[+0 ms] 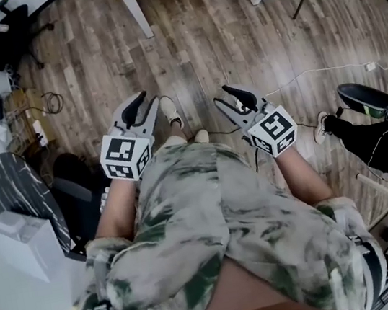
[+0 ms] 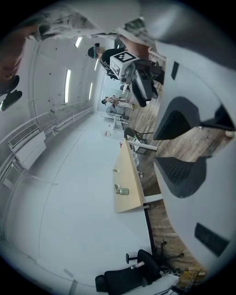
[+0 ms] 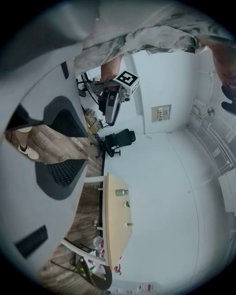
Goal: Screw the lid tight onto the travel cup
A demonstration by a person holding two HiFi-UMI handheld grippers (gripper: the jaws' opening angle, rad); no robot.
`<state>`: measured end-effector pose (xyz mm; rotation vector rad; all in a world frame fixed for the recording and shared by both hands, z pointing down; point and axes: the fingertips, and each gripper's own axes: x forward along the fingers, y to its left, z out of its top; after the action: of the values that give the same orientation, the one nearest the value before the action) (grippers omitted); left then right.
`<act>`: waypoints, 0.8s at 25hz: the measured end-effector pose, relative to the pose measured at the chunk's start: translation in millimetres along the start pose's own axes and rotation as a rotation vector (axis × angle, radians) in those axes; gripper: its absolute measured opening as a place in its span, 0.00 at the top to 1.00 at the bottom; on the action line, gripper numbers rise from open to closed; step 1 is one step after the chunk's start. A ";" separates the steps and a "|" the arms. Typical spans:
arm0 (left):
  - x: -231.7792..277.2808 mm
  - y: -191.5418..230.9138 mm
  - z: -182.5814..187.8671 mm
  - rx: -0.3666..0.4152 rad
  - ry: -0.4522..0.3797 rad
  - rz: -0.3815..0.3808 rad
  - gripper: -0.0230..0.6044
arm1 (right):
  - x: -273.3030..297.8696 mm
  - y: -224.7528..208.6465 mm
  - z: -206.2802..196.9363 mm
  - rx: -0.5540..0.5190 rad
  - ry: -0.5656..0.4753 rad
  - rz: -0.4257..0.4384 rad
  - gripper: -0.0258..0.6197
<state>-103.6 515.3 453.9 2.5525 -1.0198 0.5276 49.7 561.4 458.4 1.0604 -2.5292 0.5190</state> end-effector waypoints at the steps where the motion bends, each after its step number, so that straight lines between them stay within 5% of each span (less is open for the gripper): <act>1: 10.1 7.8 4.9 -0.007 0.000 -0.006 0.79 | 4.7 -9.9 4.8 0.007 0.002 -0.008 0.70; 11: 68.1 113.5 59.8 -0.001 -0.017 -0.015 0.78 | 98.5 -81.1 70.4 -0.041 0.045 -0.048 0.72; 20: 74.2 208.3 78.0 0.014 -0.023 -0.007 0.78 | 195.2 -94.3 127.4 -0.100 0.050 -0.058 0.72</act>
<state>-184.8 295.3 455.8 2.5789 -1.0179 0.5069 -32.2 323.7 453.3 1.0675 -2.4463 0.3942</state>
